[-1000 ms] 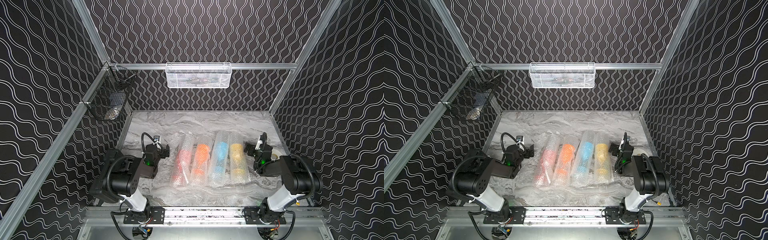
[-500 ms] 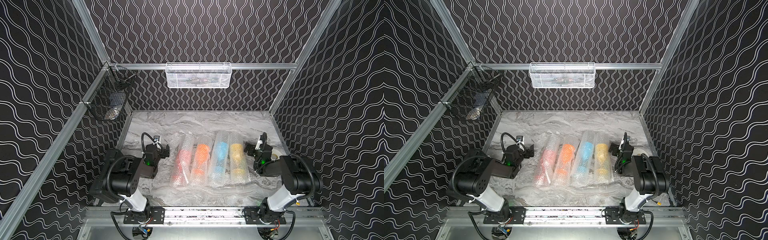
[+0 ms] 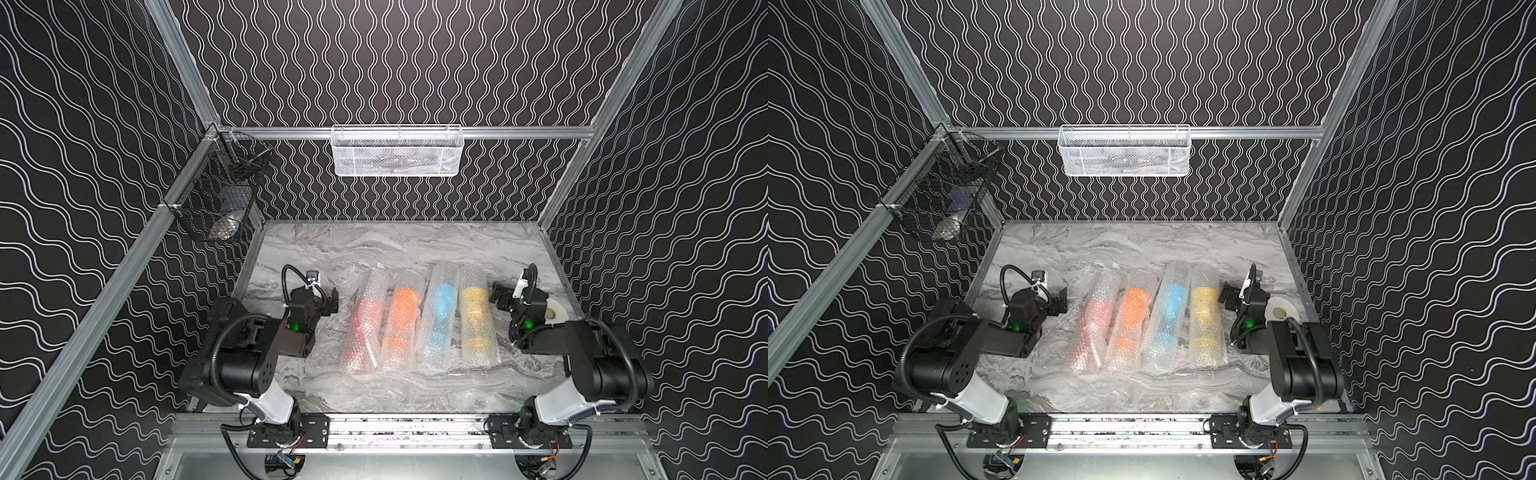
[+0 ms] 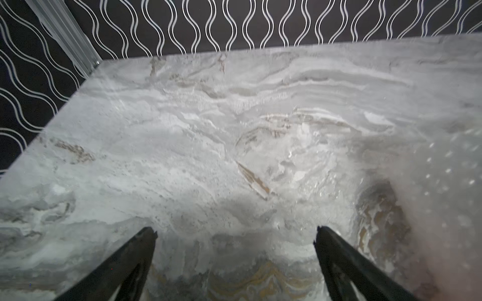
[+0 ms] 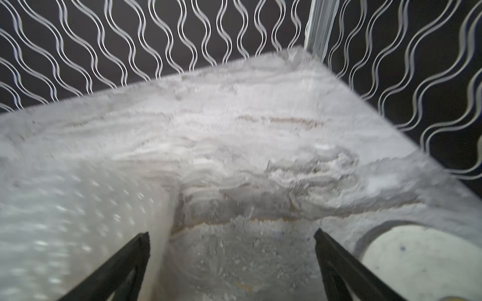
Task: Unpack wine glasses from bubble wrap
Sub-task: Unwrap the bubble wrap at the center of the board.
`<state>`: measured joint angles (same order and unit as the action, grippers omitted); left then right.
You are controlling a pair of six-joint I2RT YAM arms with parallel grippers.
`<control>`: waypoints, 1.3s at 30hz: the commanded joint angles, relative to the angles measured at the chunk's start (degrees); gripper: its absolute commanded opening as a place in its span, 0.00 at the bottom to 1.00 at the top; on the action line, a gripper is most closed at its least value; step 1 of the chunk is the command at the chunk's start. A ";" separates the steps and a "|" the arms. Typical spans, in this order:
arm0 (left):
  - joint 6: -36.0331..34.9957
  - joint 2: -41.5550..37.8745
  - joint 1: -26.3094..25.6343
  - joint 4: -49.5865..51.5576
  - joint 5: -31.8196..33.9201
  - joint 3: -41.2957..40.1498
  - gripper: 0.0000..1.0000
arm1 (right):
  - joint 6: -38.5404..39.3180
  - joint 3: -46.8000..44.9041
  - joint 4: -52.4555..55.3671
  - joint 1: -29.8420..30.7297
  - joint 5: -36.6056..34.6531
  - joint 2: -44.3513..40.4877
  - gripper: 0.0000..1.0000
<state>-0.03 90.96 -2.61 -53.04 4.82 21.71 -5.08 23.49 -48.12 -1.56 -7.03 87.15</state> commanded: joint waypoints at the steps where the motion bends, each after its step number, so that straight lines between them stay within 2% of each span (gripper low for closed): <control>1: -0.32 -3.68 -0.02 5.61 0.20 2.64 0.99 | -0.81 3.47 8.98 0.07 -1.77 -5.10 1.00; 5: 0.24 -8.67 -0.46 17.27 0.01 7.39 0.99 | -7.97 10.21 25.71 0.07 -3.66 -10.93 1.00; 8: 6.54 -12.11 -0.46 27.96 0.76 12.15 0.99 | -14.06 16.56 38.31 -0.02 -6.99 -11.78 1.00; 12: 16.72 -12.81 -0.46 39.00 -4.37 19.43 0.99 | -13.54 22.56 47.90 -0.16 2.00 -11.44 1.00; 14: 19.23 -11.23 -0.38 42.65 -11.14 23.16 0.99 | -14.34 24.60 50.53 -0.11 6.26 -11.17 1.00; 18: 26.15 -7.72 -0.44 42.25 -23.89 26.36 0.99 | -16.84 29.23 57.91 -0.11 14.42 -10.87 1.00; 21: 29.70 -7.40 -0.46 43.06 -28.31 27.35 0.99 | -18.30 30.57 60.99 0.15 19.68 -10.63 1.00; 25: 30.40 -9.43 -0.55 48.14 -27.85 28.73 0.99 | -18.32 33.02 68.99 1.26 24.16 -8.99 1.00; 30: 31.21 -10.11 0.44 54.78 -24.40 30.20 0.99 | -18.83 28.94 71.58 2.18 24.35 -10.48 1.00; 35: 36.14 -8.88 5.39 49.17 -29.79 26.11 0.99 | -19.29 25.51 73.02 2.50 24.90 -12.71 1.00; 39: 34.66 -7.99 5.51 52.51 -30.47 27.65 0.99 | -18.05 24.94 75.52 3.74 24.38 -12.43 1.00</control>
<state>33.47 82.70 2.72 -0.99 -23.09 48.64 -23.51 48.51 24.62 1.61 17.23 74.87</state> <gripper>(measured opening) 0.993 0.996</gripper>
